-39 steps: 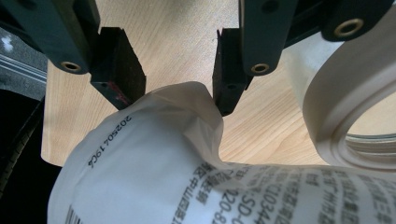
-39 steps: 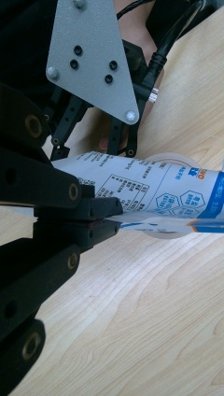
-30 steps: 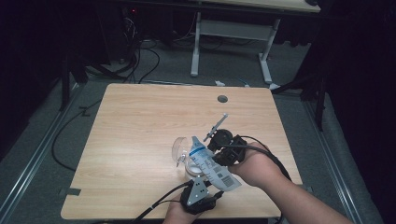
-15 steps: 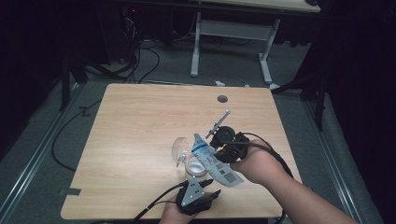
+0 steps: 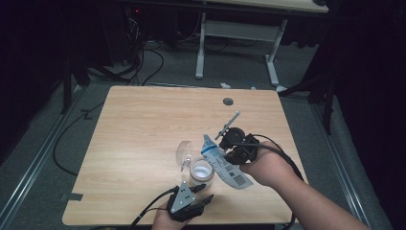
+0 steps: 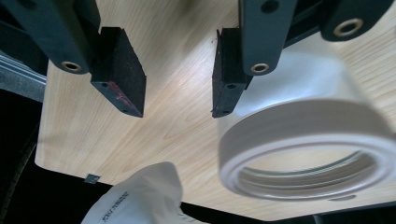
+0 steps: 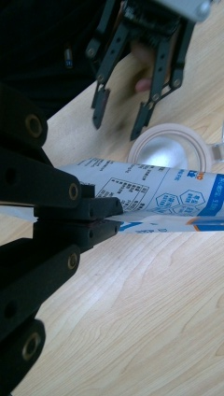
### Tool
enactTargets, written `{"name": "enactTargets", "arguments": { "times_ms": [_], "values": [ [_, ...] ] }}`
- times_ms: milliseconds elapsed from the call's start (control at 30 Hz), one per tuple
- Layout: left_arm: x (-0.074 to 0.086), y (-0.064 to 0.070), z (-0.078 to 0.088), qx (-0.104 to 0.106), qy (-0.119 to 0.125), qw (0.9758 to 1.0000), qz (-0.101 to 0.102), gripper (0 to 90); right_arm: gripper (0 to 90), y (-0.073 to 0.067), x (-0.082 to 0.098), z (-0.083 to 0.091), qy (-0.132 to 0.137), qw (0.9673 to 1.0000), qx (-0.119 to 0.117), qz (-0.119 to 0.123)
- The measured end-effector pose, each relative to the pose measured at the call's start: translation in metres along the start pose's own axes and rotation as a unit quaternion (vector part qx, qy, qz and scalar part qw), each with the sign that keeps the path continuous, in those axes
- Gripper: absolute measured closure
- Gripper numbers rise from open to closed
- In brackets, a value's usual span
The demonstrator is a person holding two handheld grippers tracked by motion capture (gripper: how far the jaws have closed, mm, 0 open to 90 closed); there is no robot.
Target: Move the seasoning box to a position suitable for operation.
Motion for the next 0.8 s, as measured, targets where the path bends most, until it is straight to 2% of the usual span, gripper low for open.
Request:
{"name": "enactTargets", "arguments": {
  "times_ms": [233,300,500,800],
  "values": [
    [0.006,-0.011,0.011,-0.008,0.002,1.0000,0.001,55.4,89.9,0.009,0.001,-0.006,0.001,0.9999,0.001,-0.010],
    [0.008,-0.012,0.013,-0.007,0.002,1.0000,0.005,55.4,89.9,0.012,0.002,-0.009,-0.002,0.9999,0.004,-0.014],
    [0.013,-0.015,0.019,-0.013,-0.002,0.9999,0.000,55.4,89.9,0.025,0.005,-0.019,-0.008,0.9996,0.010,-0.026],
    [0.019,-0.029,0.028,-0.027,0.003,0.9995,0.014,55.5,89.9,0.043,0.009,-0.035,-0.017,0.9986,0.013,-0.049]
  ]
}}
Point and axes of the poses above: each handheld gripper's, and its own axes: z roughly backward along the jaws, x roughly out of its underside, y roughly to its right, the point moved 7 cm from there along -z, roughly forward along the jaws, and after that the axes turned 11 degrees about -y, right-handed, at the moved point
